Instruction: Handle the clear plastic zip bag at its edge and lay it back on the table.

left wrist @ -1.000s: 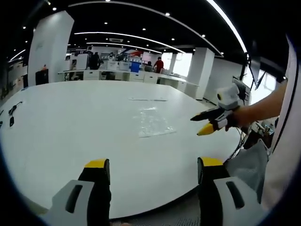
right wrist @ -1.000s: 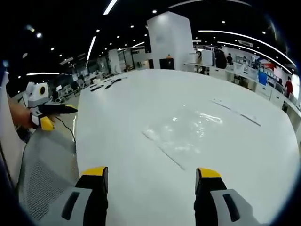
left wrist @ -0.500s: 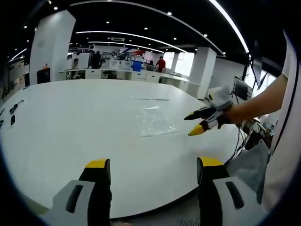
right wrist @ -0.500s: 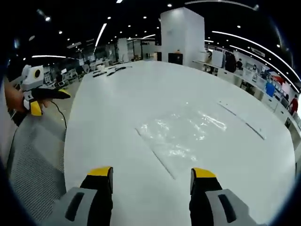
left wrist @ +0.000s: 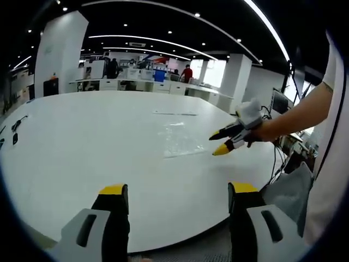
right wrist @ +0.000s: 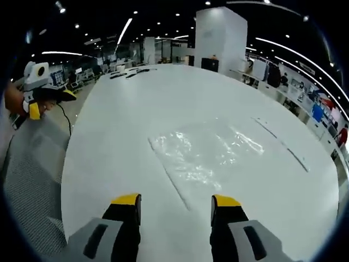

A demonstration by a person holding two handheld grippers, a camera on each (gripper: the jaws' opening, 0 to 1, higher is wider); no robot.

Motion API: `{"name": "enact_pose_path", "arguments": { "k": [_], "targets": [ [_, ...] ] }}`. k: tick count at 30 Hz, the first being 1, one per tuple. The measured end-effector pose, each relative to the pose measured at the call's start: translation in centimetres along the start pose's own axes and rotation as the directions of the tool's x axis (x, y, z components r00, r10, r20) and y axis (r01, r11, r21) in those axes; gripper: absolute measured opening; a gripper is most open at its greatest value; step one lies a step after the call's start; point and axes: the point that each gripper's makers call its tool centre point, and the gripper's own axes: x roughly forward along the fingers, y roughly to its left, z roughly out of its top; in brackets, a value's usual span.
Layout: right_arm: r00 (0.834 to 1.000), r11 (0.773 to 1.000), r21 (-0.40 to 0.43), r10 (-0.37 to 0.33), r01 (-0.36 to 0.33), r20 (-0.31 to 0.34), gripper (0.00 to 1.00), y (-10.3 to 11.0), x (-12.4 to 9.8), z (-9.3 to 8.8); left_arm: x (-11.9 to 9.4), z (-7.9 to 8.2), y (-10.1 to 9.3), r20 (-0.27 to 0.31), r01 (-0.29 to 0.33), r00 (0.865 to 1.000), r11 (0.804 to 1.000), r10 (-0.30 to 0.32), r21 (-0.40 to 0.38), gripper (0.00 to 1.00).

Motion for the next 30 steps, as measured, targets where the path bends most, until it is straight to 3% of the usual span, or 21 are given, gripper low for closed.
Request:
{"name": "enact_pose_path", "arguments": {
  "k": [5,22,30],
  "targets": [
    [1.0,1.0,-0.029,0.013,-0.013,0.006,0.4,-0.2,0.3,0.2,0.1,-0.1,0.2,-0.001,-0.001,1.0,1.0,0.001,0.0,0.73],
    [0.994,0.991,-0.127,0.037,-0.05,-0.102,0.16,-1.2,1.5,-0.8,0.1,0.4,-0.6,0.013,0.02,1.0,1.0,-0.02,-0.002,0.71],
    [0.991,0.987,-0.144,0.049,-0.067,-0.125,0.14,-1.2,2.0,-0.8,0.1,0.4,-1.2,0.02,0.052,0.998,0.998,-0.053,0.032,0.69]
  ]
}}
